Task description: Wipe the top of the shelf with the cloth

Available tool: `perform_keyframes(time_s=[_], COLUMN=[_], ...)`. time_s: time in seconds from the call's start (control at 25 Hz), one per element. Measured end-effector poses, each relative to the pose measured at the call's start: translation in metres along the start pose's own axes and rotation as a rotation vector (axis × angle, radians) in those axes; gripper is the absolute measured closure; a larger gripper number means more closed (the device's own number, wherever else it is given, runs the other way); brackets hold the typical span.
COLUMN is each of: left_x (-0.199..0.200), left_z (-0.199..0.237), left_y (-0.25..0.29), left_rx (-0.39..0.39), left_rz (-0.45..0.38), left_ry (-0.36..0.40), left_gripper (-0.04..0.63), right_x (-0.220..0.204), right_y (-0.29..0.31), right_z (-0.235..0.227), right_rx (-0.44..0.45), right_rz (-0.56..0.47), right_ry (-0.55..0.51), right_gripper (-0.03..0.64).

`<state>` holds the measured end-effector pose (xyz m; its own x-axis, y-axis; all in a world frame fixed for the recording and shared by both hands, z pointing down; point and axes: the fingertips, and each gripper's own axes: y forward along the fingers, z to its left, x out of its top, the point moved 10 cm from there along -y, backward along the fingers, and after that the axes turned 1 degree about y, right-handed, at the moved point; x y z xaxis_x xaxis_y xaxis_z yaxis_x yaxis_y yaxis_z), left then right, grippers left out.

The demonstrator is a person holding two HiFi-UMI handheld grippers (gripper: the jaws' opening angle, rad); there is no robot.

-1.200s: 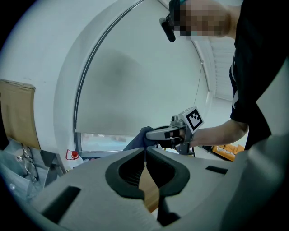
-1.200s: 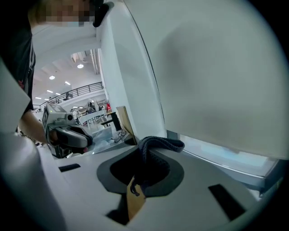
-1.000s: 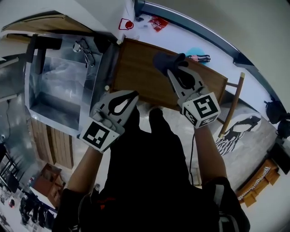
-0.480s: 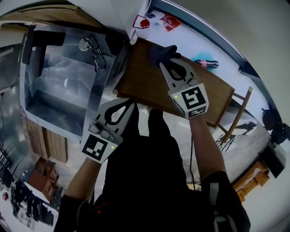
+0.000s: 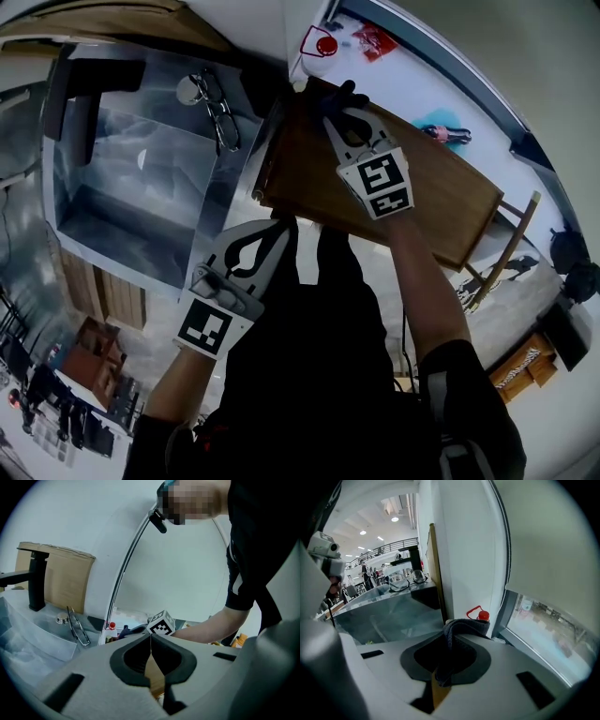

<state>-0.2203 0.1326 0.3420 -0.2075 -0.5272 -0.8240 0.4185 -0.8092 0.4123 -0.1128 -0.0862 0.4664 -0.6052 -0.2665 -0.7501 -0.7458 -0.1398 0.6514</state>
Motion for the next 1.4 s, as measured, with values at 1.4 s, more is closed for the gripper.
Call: perform_keyframes(time_s=[1.4], left_x=[0.008], left_z=[-0.054], left_y=[0.055], left_rx=[-0.145], left_rz=[0.067], left_ry=[0.104], left_gripper=[0.575], right_x=[-0.086], right_y=[-0.032], right_z=[-0.048], right_rx=[-0.159], right_rz=[0.148], right_ry=[0.153], right_gripper=[0.586])
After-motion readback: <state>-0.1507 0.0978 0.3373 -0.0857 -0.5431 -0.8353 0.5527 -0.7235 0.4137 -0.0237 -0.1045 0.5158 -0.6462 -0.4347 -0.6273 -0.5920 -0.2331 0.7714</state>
